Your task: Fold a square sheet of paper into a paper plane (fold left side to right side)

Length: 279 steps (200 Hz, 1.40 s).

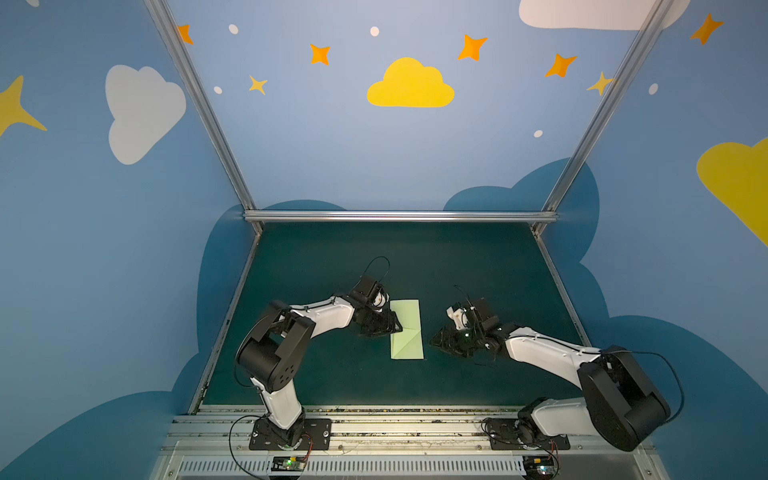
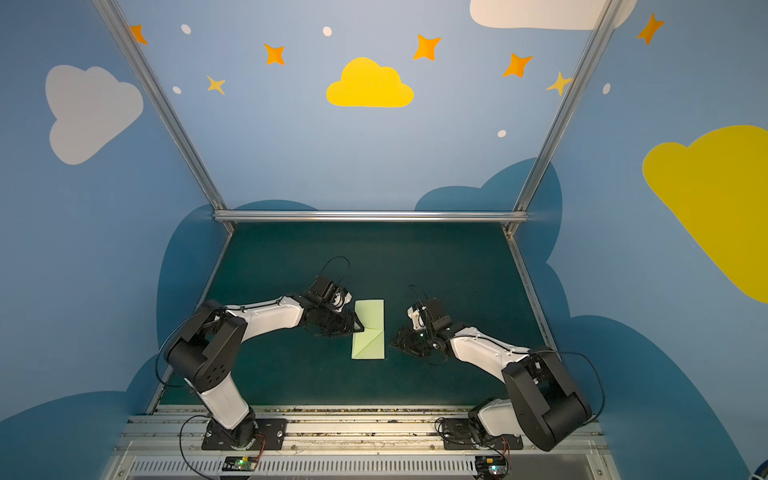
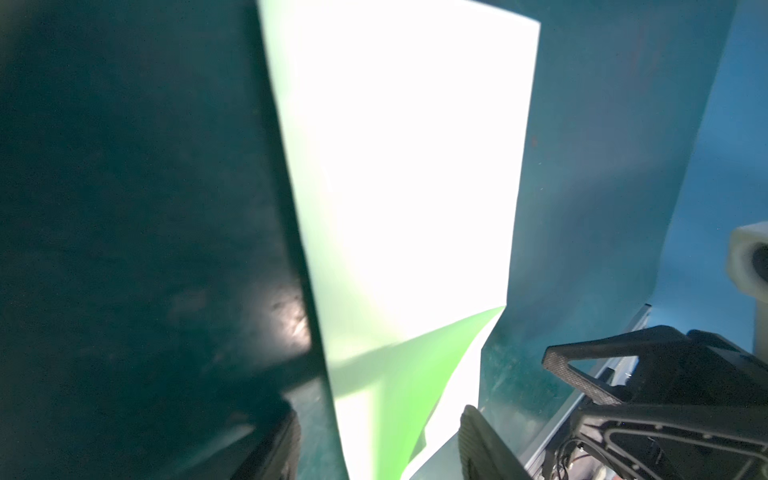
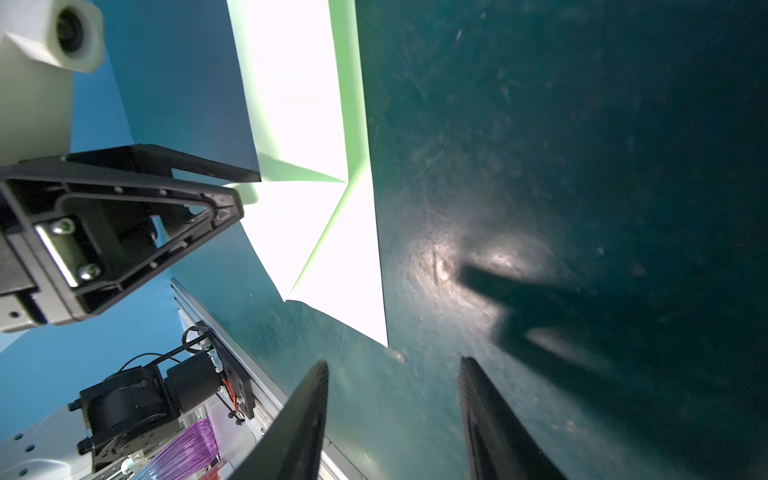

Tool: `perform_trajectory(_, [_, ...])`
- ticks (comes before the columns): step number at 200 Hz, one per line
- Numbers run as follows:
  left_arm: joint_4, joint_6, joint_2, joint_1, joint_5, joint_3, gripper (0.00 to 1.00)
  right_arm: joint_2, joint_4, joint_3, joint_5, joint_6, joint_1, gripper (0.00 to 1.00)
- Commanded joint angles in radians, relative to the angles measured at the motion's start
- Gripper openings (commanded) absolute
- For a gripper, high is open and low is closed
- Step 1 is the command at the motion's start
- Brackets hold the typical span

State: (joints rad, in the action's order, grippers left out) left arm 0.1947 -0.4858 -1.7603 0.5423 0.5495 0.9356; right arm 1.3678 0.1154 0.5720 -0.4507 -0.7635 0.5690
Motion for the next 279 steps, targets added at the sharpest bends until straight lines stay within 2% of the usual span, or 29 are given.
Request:
perform_trajectory(1, [-0.043,-0.017,-0.044,0.002,0.034,-0.026,0.58,-0.015,-0.020,-0.008,-0.002,-0.007,-0.005,0.50])
perform_trajectory(50, [-0.114,-0.037,-0.064,0.002,0.057,-0.056,0.43,0.004,-0.045,-0.008,-0.006,-0.011,-0.004,0.50])
perform_trajectory(119, [-0.176,-0.066,-0.100,0.010,0.082,-0.061,0.36,0.068,-0.104,-0.002,-0.024,-0.017,-0.012,0.50])
perform_trajectory(143, [-0.183,-0.072,-0.119,0.014,0.086,-0.050,0.28,0.098,-0.117,-0.001,-0.027,-0.014,-0.015,0.50])
perform_trajectory(222, [-0.217,-0.105,-0.133,0.033,0.118,-0.013,0.29,0.176,-0.173,-0.020,-0.045,-0.016,-0.016,0.43])
perform_trajectory(279, [-0.227,-0.117,-0.148,0.041,0.125,0.002,0.24,0.213,-0.200,-0.030,-0.054,-0.017,-0.017,0.35])
